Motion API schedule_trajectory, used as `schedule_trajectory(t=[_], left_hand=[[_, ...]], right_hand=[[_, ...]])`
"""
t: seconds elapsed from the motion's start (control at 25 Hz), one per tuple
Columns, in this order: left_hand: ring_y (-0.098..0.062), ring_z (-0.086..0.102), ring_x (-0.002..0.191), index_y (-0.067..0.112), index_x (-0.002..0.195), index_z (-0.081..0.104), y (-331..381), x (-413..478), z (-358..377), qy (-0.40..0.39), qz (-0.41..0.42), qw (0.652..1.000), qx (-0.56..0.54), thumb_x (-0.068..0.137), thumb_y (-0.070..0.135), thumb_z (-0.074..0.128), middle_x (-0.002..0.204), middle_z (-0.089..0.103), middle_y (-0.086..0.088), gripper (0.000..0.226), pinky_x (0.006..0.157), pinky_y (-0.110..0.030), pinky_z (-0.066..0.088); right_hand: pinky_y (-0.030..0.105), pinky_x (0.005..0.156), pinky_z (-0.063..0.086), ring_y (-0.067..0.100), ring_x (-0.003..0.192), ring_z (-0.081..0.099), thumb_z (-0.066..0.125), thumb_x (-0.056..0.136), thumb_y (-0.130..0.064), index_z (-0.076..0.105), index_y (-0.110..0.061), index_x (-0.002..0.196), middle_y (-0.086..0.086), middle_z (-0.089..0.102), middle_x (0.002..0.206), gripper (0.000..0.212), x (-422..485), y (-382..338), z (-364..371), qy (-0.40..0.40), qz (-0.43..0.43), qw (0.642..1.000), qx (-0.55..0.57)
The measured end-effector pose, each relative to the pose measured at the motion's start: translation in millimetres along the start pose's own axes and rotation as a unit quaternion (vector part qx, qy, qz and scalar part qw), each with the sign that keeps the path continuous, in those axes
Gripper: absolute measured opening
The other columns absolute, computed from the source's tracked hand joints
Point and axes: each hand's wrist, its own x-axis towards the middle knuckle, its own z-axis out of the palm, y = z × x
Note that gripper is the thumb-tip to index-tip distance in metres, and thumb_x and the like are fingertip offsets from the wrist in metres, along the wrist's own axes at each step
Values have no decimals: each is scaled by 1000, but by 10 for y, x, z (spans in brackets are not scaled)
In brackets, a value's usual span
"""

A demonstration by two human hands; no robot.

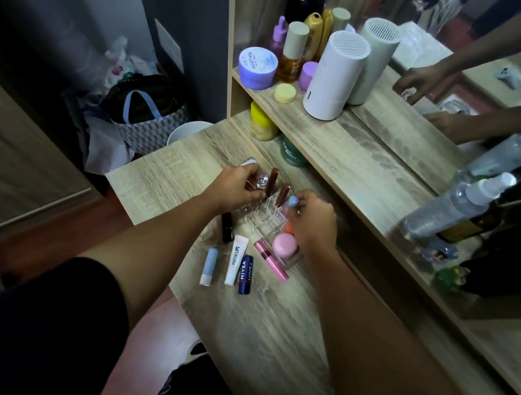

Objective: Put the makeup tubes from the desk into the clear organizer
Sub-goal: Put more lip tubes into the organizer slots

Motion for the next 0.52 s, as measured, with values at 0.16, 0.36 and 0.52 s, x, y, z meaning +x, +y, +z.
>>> schedule_trajectory(t=[0.16,0.36,0.52], left_hand=[[-18,54,74,10,95,58,10,4,-6,1,-2,1000,6,75,21,73,79,58,-2,27,69,-25,37],[-17,57,75,10,98,57,41,-17,-26,-7,-7,1000,-3,75,18,73,84,59,-2,29,70,-25,40],[-19,65,77,10,109,54,53,-128,-86,-11,-37,997,-61,75,14,72,98,60,-3,38,71,-26,48]], right_hand=[[27,70,49,23,86,65,60,89,-17,62,-10,101,12,69,95,14,-3,16,14,0,-7,1000,0],[31,75,54,25,90,67,60,89,-19,59,-9,108,12,69,99,21,15,24,21,-9,-1,1000,0],[33,85,52,26,104,62,65,86,-19,53,-8,120,14,64,114,38,-61,-18,-35,17,-1,1000,19]])
